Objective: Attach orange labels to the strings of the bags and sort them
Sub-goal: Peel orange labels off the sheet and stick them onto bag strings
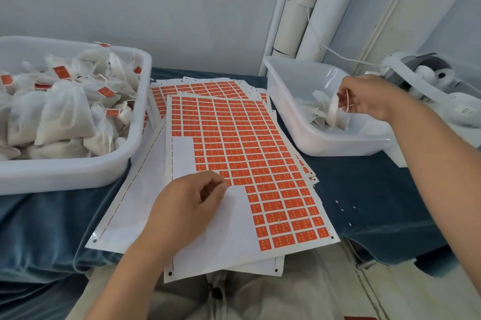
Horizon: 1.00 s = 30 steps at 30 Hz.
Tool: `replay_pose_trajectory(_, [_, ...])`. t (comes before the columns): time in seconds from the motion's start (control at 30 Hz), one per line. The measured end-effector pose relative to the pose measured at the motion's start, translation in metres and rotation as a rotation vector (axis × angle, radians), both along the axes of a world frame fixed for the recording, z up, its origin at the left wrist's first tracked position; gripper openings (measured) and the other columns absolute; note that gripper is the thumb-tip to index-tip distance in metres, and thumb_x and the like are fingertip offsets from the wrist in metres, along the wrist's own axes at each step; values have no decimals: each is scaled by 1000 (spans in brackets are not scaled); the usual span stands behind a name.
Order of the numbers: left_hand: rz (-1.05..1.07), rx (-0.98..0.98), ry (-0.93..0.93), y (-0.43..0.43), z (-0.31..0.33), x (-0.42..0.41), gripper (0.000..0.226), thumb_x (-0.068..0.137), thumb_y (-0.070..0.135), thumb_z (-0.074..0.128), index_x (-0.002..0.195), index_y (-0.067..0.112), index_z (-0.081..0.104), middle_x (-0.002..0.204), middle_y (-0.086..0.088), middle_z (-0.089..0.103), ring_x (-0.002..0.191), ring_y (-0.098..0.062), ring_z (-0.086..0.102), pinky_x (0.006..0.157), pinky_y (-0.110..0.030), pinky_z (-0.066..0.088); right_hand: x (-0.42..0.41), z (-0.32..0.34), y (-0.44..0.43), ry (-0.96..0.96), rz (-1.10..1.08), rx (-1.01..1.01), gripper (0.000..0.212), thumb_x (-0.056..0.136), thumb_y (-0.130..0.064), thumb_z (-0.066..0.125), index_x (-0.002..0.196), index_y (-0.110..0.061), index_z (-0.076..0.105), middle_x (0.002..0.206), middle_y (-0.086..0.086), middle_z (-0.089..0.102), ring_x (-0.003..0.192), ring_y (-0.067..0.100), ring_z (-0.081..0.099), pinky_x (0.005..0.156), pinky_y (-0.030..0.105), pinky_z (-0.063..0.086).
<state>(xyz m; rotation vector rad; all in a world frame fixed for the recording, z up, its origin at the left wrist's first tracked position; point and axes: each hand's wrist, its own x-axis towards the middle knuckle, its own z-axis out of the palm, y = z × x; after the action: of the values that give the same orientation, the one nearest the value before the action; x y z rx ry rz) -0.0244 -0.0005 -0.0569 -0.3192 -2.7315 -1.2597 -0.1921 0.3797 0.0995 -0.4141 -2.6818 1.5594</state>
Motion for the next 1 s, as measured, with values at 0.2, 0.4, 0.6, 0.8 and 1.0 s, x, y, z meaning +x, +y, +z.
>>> replay_pose_trajectory(0.2, [40, 98, 83, 6, 15, 10, 28, 85, 72, 51, 102, 51, 61, 91, 33, 66, 97, 13, 61, 72, -10, 52, 47, 36, -30, 107, 164, -96, 15, 89, -19, 60, 75, -14, 65, 73, 4, 69, 64, 17, 67, 65, 30, 54])
replay_pose_trajectory(0.4, [4, 229, 207, 19, 37, 30, 73, 81, 80, 60, 146, 52, 42, 135, 35, 56, 124, 9, 56, 89, -12, 54, 107, 24, -100, 74, 391, -223, 19, 78, -34, 68, 63, -24, 72, 72, 0, 68, 63, 13, 64, 59, 26, 56])
replay_pose_trajectory(0.6, [-244, 248, 154, 31, 39, 43, 105, 80, 78, 70, 163, 52, 10, 162, 42, 22, 148, 12, 30, 115, -10, 33, 153, -40, -154, -11, 567, -231, 26, 88, -47, 60, 81, -26, 73, 89, 4, 71, 82, 17, 68, 78, 33, 58])
replay_pose_trajectory(0.8, [-153, 415, 98, 32, 32, 37, 30, 106, 44, 57, 136, 42, 63, 126, 28, 68, 119, -1, 63, 93, -17, 52, 166, -68, -165, -68, 535, -465, 21, 105, -23, 59, 102, -12, 76, 85, 6, 69, 74, 14, 64, 68, 25, 55])
replay_pose_trajectory(1.0, [-63, 617, -144, 27, 32, 37, 34, 99, 60, 46, 99, 39, 73, 102, 23, 75, 99, 5, 69, 72, -4, 50, 173, -73, -159, -122, 564, -382, 26, 101, -36, 58, 87, -21, 74, 69, 3, 54, 62, 13, 50, 65, 24, 50])
